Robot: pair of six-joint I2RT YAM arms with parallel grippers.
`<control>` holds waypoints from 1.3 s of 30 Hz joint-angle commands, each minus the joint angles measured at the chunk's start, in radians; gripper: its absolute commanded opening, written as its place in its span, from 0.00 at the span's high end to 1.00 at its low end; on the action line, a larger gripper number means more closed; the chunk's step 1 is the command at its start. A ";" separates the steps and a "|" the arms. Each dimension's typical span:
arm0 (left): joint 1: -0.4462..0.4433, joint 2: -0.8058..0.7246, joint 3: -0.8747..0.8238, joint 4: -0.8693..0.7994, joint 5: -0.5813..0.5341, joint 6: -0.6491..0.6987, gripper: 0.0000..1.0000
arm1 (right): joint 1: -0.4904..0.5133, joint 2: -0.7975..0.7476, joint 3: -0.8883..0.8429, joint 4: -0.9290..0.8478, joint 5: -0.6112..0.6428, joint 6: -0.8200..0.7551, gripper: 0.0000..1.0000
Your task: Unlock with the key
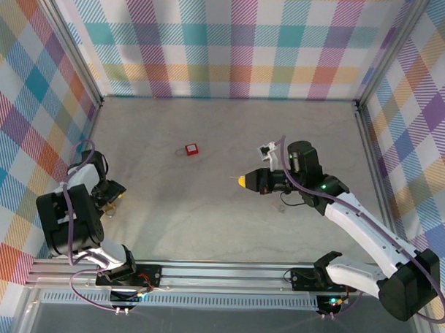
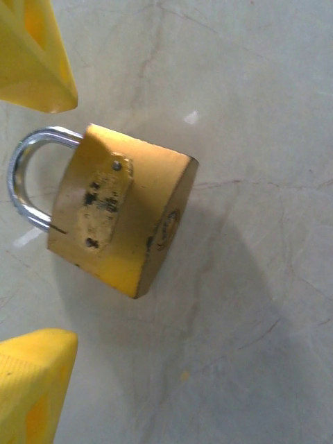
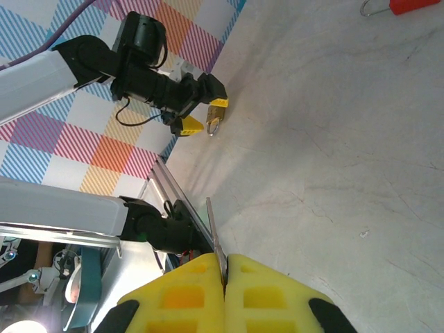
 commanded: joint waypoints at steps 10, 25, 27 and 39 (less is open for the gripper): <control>0.003 0.062 -0.001 0.059 0.101 0.105 0.41 | -0.034 0.033 0.009 0.013 -0.058 -0.034 1.00; -0.311 0.114 0.000 0.105 0.116 0.134 0.57 | -0.046 0.049 0.056 -0.049 -0.032 -0.062 1.00; -0.404 0.132 0.018 0.126 0.116 0.148 0.57 | -0.063 0.041 0.062 -0.087 -0.015 -0.065 1.00; -0.894 0.255 0.210 0.015 0.044 0.405 0.68 | -0.240 0.028 0.037 -0.300 0.016 -0.052 1.00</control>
